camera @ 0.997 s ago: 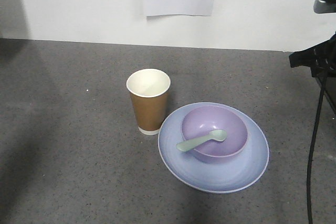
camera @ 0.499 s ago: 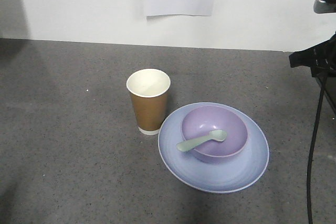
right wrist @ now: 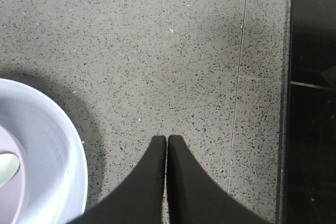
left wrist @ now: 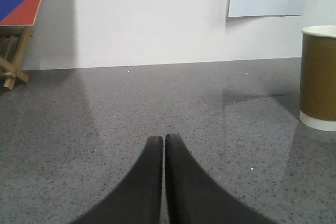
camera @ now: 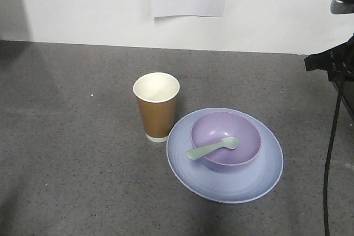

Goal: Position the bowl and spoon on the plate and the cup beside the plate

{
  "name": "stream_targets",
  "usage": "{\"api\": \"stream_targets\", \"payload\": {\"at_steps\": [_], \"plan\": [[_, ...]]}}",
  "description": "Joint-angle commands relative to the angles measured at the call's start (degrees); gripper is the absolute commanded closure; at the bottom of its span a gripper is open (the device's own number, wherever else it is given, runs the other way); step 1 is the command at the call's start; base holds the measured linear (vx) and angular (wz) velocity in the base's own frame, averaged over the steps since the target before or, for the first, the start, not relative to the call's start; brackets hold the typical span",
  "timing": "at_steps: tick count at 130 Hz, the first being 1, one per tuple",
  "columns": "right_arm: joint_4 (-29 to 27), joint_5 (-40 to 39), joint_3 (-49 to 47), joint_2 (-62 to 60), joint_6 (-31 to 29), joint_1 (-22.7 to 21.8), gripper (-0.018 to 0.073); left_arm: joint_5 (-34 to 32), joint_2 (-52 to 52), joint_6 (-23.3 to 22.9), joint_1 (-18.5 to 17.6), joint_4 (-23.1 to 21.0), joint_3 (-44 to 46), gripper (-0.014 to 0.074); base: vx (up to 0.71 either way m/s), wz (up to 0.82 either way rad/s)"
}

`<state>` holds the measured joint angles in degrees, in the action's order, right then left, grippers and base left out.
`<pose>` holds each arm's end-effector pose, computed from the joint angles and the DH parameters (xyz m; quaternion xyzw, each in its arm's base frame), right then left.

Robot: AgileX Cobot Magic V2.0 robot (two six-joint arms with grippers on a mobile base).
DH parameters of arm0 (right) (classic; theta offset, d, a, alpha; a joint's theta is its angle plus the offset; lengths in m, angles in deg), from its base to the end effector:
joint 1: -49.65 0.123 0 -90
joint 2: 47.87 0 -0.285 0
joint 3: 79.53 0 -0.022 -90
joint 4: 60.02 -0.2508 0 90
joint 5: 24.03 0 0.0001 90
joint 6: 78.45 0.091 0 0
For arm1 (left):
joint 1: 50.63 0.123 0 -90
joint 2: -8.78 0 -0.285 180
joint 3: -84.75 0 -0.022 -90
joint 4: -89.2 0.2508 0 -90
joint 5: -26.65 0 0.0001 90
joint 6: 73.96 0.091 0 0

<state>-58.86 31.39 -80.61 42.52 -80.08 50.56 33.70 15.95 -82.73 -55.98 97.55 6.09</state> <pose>0.3049 0.0033 0.3587 -0.0241 0.9527 -0.0116 0.3029 0.0565 -0.0037 0.1942 0.0246 0.7238 -0.0286 0.6890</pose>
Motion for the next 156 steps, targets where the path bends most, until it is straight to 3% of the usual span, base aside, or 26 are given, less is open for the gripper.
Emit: {"api": "stream_targets", "payload": {"at_steps": [1, 58, 75, 156], "plan": [[0.4, -2.5, -1.8, -2.0, 0.1, -0.3, 0.0565, -4.3, -1.0, -0.6, 0.0, -1.1, -0.7, 0.0604, 0.00, 0.00], [0.4, -2.5, -1.8, -2.0, 0.1, -0.3, 0.0565, -4.2, -1.0, -0.3, 0.0, -3.1, -0.7, 0.0604, 0.00, 0.00], [0.4, -2.5, -1.8, -2.0, 0.1, -0.3, 0.0565, -4.2, -1.0, 3.1, 0.0, -6.1, -0.7, 0.0604, 0.00, 0.00], [0.4, -2.5, -1.8, -2.0, 0.1, -0.3, 0.0565, -4.1, -0.9, 3.5, 0.0, -6.0, -0.6, 0.0604, 0.00, 0.00]]}}
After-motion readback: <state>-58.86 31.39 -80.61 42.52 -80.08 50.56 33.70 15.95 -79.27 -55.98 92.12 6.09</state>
